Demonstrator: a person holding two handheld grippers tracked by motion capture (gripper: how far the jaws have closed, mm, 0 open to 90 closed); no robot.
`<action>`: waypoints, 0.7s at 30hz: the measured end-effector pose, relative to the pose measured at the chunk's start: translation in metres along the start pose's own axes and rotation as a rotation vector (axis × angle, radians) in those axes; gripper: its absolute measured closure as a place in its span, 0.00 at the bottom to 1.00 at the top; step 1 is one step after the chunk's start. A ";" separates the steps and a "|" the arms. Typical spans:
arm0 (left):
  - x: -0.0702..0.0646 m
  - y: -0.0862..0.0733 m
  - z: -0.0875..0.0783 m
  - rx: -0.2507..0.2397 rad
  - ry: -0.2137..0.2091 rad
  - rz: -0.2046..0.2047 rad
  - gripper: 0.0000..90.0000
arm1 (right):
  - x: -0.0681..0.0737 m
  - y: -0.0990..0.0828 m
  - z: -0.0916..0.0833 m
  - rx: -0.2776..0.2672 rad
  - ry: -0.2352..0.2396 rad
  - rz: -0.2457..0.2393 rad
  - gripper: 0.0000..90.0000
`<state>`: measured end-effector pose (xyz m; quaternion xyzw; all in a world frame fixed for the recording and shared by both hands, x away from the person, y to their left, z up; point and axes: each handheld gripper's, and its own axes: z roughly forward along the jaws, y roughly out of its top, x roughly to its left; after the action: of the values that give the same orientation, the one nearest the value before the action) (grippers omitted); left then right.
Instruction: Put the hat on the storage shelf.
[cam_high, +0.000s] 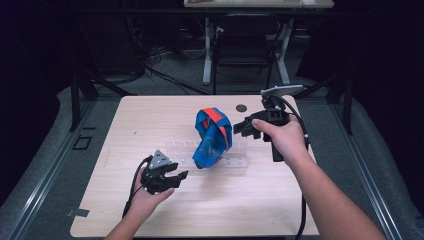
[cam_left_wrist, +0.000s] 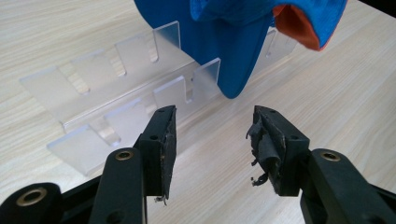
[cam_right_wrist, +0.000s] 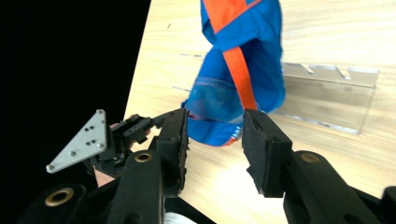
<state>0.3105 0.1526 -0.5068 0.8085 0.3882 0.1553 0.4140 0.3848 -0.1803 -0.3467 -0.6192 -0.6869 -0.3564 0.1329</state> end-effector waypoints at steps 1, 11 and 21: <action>0.001 -0.001 -0.001 0.001 0.002 -0.002 0.56 | -0.002 -0.001 -0.002 0.009 -0.002 0.000 0.67; 0.016 -0.020 -0.017 -0.006 0.033 -0.055 0.54 | -0.017 -0.017 -0.013 -0.047 -0.021 -0.018 0.60; 0.029 -0.035 -0.030 0.004 0.069 -0.096 0.51 | -0.034 -0.041 -0.020 -0.048 -0.053 -0.042 0.57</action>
<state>0.2948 0.2029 -0.5184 0.7839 0.4412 0.1622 0.4056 0.3476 -0.2180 -0.3667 -0.6168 -0.6943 -0.3591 0.0923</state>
